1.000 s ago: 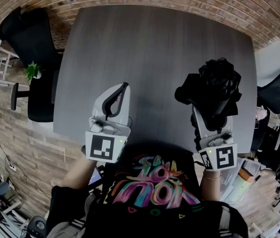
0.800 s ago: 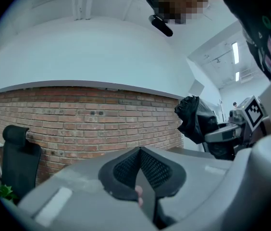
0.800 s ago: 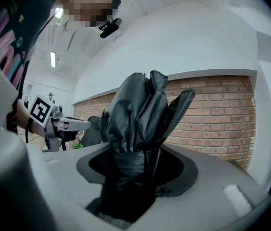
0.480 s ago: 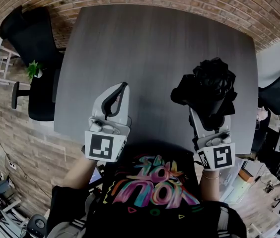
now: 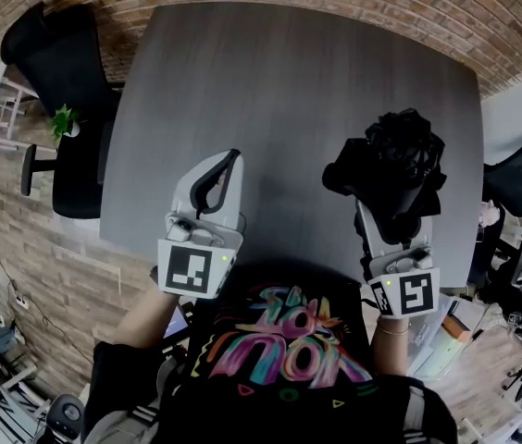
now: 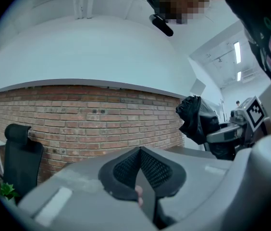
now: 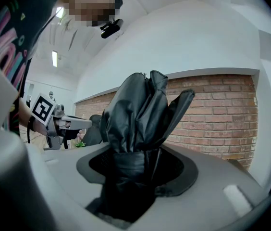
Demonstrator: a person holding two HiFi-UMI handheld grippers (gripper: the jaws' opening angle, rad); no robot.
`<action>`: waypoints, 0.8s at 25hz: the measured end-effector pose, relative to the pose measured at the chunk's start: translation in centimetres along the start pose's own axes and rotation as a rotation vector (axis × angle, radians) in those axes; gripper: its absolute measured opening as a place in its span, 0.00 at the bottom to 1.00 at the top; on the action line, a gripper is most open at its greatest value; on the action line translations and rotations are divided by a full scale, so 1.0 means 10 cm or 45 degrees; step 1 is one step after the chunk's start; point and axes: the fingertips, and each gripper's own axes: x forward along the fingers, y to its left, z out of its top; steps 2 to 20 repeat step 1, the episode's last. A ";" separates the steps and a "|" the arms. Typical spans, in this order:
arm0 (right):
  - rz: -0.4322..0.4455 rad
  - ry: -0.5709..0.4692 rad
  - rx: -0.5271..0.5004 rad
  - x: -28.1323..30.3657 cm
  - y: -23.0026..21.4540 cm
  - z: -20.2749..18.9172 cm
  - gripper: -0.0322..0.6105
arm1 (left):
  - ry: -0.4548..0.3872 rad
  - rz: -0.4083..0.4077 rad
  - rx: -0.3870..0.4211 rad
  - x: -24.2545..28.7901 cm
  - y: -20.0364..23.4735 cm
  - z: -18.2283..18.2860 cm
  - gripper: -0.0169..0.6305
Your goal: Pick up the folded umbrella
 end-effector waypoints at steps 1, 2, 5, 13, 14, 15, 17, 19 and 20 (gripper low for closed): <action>-0.001 0.005 -0.001 0.00 0.00 -0.01 0.42 | 0.002 -0.002 0.001 0.00 0.00 0.00 0.03; -0.001 0.005 -0.001 0.00 0.00 -0.01 0.42 | 0.002 -0.002 0.001 0.00 0.00 0.00 0.03; -0.001 0.005 -0.001 0.00 0.00 -0.01 0.42 | 0.002 -0.002 0.001 0.00 0.00 0.00 0.03; -0.001 0.005 -0.001 0.00 0.00 -0.01 0.42 | 0.002 -0.002 0.001 0.00 0.00 0.00 0.03; -0.001 0.005 -0.001 0.00 0.00 -0.01 0.42 | 0.002 -0.002 0.001 0.00 0.00 0.00 0.03; -0.001 0.005 -0.001 0.00 0.00 -0.01 0.42 | 0.002 -0.002 0.001 0.00 0.00 0.00 0.03; -0.001 0.005 -0.001 0.00 0.00 -0.01 0.42 | 0.002 -0.002 0.001 0.00 0.00 0.00 0.03; -0.001 0.005 -0.001 0.00 0.00 -0.01 0.42 | 0.002 -0.002 0.001 0.00 0.00 0.00 0.03; -0.001 0.005 -0.001 0.00 0.00 -0.01 0.42 | 0.002 -0.002 0.001 0.00 0.00 0.00 0.03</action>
